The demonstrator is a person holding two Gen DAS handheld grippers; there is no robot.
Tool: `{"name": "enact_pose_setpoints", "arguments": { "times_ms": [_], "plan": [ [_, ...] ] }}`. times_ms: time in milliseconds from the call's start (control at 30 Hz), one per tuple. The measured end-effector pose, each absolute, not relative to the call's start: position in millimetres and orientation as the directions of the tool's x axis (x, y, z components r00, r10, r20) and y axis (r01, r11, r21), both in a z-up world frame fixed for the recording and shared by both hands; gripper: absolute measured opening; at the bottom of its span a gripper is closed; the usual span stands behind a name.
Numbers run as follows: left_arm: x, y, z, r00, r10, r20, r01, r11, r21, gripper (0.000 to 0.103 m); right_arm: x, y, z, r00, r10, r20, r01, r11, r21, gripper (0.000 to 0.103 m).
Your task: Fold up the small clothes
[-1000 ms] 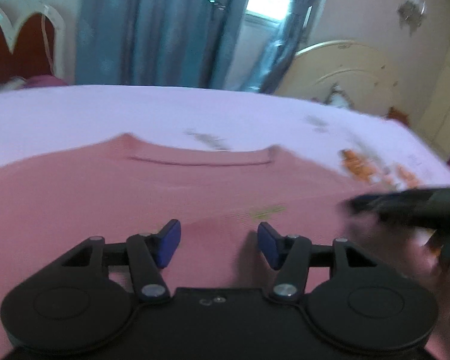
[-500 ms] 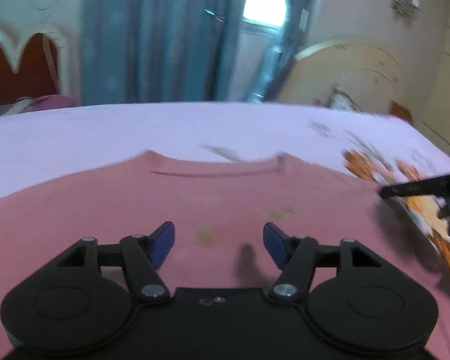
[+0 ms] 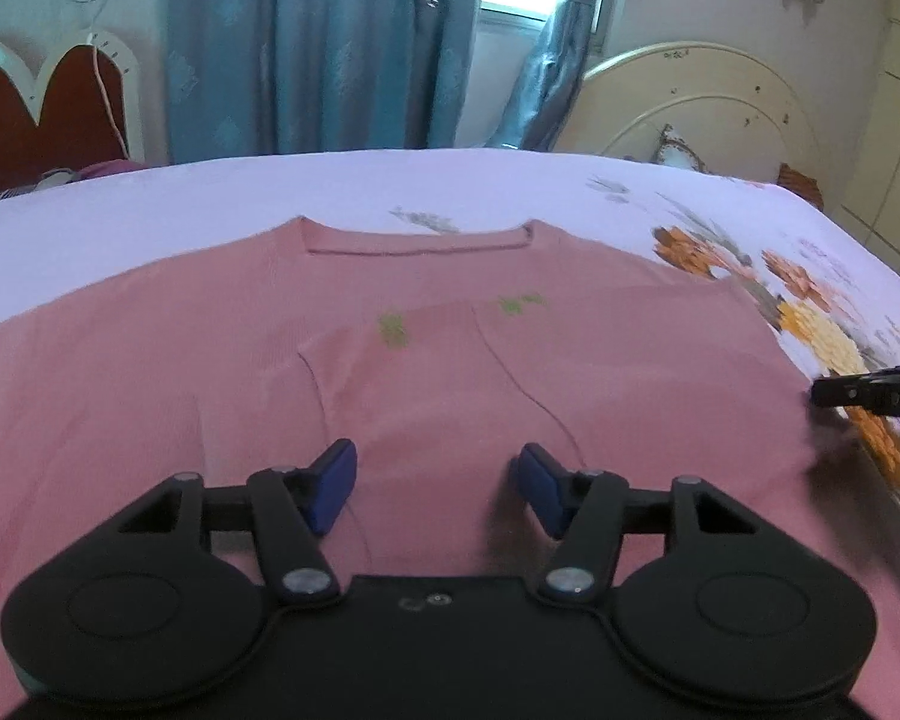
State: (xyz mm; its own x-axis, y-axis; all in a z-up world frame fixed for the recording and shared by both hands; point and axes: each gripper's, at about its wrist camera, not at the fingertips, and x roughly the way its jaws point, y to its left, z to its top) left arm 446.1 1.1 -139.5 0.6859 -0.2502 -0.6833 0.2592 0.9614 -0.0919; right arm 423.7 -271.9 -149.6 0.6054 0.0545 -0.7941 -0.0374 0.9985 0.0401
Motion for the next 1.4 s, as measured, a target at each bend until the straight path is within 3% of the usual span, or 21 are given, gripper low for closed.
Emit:
{"name": "enact_pose_setpoints", "arguments": {
  "times_ms": [133, 500, 533, 567, 600, 633, 700, 767, 933, 1033, 1133, 1200, 1300, 1333, 1367, 1400],
  "plan": [
    [438, -6, -141, 0.7, -0.208, -0.683, 0.261, 0.965, -0.027, 0.062, 406, -264, -162, 0.585, 0.043, -0.81, -0.022, 0.999, 0.038, 0.0],
    [427, 54, -138, 0.716, -0.201, -0.669, 0.176, 0.979, -0.106, 0.063, 392, -262, -152, 0.595, 0.005, -0.804, 0.069, 0.996, 0.058, 0.0],
    [428, 53, -140, 0.707, -0.202, -0.678, 0.182, 0.978, -0.102, 0.064, 391, -260, -148, 0.608, 0.01, -0.794, 0.069, 0.996, 0.065, 0.008],
    [431, 52, -145, 0.688, -0.196, -0.699, 0.179, 0.979, -0.098, 0.067, 389, -258, -145, 0.624, 0.012, -0.781, 0.068, 0.995, 0.069, 0.046],
    [433, 53, -149, 0.678, -0.203, -0.706, 0.178, 0.978, -0.11, 0.069, 387, -256, -145, 0.637, 0.002, -0.771, 0.071, 0.996, 0.061, 0.069],
    [433, 54, -151, 0.686, -0.21, -0.697, 0.178, 0.977, -0.12, 0.07, 388, -253, -149, 0.635, -0.005, -0.772, 0.066, 0.997, 0.047, 0.082],
    [433, 57, -148, 0.686, -0.214, -0.696, 0.177, 0.976, -0.126, 0.07, 390, -250, -160, 0.599, 0.014, -0.801, 0.05, 0.997, 0.055, 0.078],
    [429, 62, -145, 0.706, -0.212, -0.675, 0.164, 0.977, -0.136, 0.071, 385, -250, -158, 0.616, -0.002, -0.787, 0.054, 0.998, 0.04, 0.063],
    [431, 73, -150, 0.709, -0.183, -0.682, 0.124, 0.983, -0.135, 0.072, 381, -254, -154, 0.633, -0.03, -0.774, 0.102, 0.994, 0.045, 0.049],
    [433, 81, -149, 0.709, -0.17, -0.684, 0.108, 0.985, -0.132, 0.073, 388, -259, -160, 0.591, -0.063, -0.804, 0.148, 0.988, 0.032, 0.049],
    [427, 94, -144, 0.719, -0.124, -0.683, 0.078, 0.992, -0.098, 0.073, 382, -258, -148, 0.624, -0.079, -0.777, 0.168, 0.985, 0.034, 0.049],
    [421, 108, -139, 0.734, -0.076, -0.675, 0.035, 0.997, -0.074, 0.083, 377, -254, -142, 0.639, -0.047, -0.768, 0.16, 0.984, 0.072, 0.05],
    [409, 141, -131, 0.749, -0.022, -0.662, -0.039, 0.996, -0.077, 0.085, 376, -237, -137, 0.645, -0.012, -0.764, 0.133, 0.986, 0.097, 0.05],
    [403, 156, -129, 0.751, 0.001, -0.66, -0.074, 0.994, -0.083, 0.085, 377, -229, -137, 0.648, -0.001, -0.762, 0.122, 0.987, 0.103, 0.054],
    [397, 173, -127, 0.75, 0.026, -0.661, -0.115, 0.989, -0.093, 0.084, 378, -221, -137, 0.651, 0.017, -0.759, 0.108, 0.988, 0.114, 0.072],
    [391, 190, -125, 0.752, 0.046, -0.658, -0.154, 0.982, -0.106, 0.083, 380, -212, -137, 0.653, 0.033, -0.757, 0.092, 0.988, 0.123, 0.079]
  ]
}}
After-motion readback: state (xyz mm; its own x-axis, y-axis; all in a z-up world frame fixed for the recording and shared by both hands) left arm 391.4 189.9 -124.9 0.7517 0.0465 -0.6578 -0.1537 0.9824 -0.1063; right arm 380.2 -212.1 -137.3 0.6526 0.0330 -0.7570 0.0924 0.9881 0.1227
